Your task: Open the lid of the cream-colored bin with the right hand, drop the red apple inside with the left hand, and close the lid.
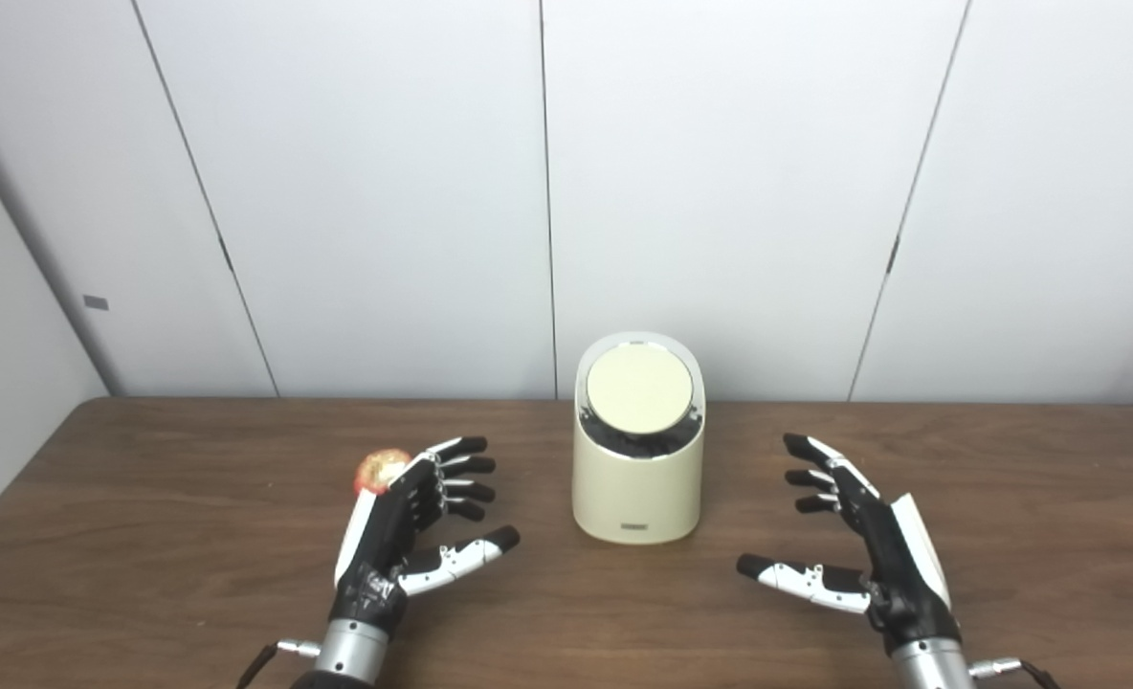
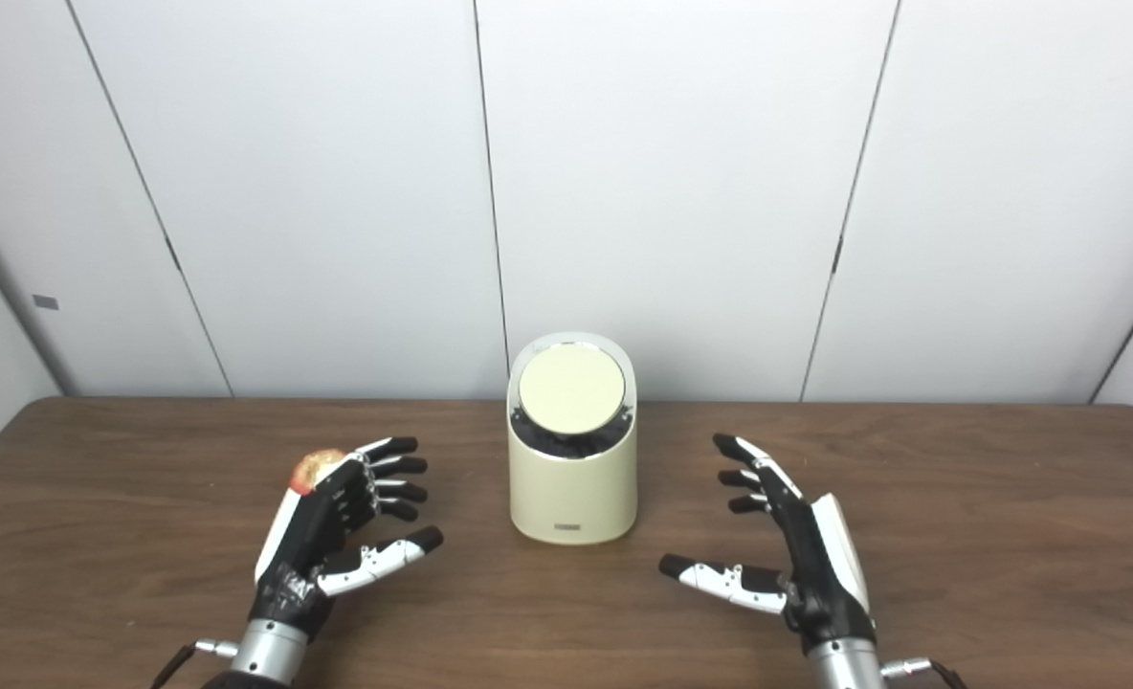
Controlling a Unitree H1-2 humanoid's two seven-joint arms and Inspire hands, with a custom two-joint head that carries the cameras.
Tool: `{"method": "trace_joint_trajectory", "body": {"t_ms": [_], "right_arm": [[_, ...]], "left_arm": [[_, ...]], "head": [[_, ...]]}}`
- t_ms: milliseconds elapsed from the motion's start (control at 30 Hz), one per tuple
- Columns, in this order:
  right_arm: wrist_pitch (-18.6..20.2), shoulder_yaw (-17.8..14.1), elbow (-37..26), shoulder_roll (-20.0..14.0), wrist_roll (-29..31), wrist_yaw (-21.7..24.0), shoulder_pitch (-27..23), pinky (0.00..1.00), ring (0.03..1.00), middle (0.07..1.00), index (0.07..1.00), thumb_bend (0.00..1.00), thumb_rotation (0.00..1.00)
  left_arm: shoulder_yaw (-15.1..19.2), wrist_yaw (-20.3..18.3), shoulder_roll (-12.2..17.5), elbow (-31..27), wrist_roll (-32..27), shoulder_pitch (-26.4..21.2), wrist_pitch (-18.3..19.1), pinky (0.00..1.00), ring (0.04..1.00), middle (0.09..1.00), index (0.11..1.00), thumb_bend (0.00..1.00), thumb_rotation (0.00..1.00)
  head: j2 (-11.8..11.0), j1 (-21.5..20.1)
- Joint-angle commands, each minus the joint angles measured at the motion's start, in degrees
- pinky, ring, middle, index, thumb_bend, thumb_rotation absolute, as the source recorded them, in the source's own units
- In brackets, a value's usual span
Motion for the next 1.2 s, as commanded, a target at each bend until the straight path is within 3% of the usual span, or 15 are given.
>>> {"method": "trace_joint_trajectory", "body": {"t_ms": [0, 433, 633, 1167], "right_arm": [[-1.39, -0.02, -1.52, 0.06, -0.01, -0.53, -1.57, 0.65, 0.763, 0.848, 0.824, 0.77, 0.24], [-1.35, -0.1, -1.36, 0.04, 0.33, -0.4, -1.62, 0.66, 0.764, 0.848, 0.825, 0.77, 0.26], [0.15, 0.53, -1.08, 0.61, -0.27, -0.03, -3.11, 0.67, 0.778, 0.851, 0.839, 0.78, 0.34], [8.78, 2.15, -0.2, -0.57, -4.28, 2.53, -18.24, 0.73, 0.864, 0.895, 0.941, 0.79, 0.36]], "left_arm": [[0.18, 0.01, 0.8, -1.2, 0.22, -2.44, -1.96, 0.57, 0.634, 0.724, 0.781, 0.75, 0.08], [-0.04, 0.01, 0.52, -0.99, 0.04, -2.55, -2.05, 0.57, 0.631, 0.723, 0.779, 0.75, 0.07], [-0.12, 0.12, 0.31, 0.76, 0.11, -3.21, -2.78, 0.57, 0.629, 0.722, 0.783, 0.75, 0.08], [-0.03, 0.99, -0.43, 3.0, 0.37, -4.51, -3.9, 0.58, 0.646, 0.719, 0.778, 0.77, 0.11]], "head": [[0.07, -0.09], [0.07, 1.1], [-0.64, 0.92], [-1.17, 1.47]]}}
